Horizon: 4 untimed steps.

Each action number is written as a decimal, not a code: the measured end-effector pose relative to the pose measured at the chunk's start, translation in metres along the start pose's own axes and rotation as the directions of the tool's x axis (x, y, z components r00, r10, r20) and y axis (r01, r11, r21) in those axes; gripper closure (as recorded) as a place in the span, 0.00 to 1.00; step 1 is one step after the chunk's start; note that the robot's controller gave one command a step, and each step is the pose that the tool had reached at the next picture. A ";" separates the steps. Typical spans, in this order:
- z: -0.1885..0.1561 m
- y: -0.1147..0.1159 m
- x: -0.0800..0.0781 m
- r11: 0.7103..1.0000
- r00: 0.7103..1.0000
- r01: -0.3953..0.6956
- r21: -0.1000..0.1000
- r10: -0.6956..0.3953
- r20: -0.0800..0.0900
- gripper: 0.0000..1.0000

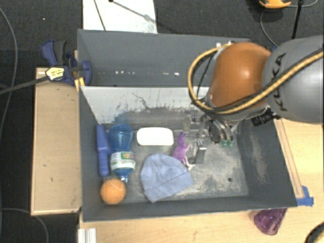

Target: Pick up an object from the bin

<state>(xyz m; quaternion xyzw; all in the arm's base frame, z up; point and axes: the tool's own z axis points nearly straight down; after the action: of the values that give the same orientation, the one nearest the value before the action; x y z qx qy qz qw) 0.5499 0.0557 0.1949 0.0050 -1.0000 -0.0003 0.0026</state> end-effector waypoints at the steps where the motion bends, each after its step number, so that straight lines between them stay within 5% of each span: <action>1: -0.005 0.000 -0.001 1.000 1.000 -0.001 0.000 0.001 0.008 0.00; 4: 0.140 0.045 -0.023 1.000 1.000 -0.014 -0.003 0.014 0.025 0.00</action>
Offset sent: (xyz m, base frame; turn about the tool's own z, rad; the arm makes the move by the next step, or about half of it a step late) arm 0.0227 0.0318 -0.0977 0.0803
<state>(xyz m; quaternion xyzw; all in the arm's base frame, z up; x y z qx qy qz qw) 0.5721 0.1009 0.0551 -0.0018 -0.9999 -0.0020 -0.0097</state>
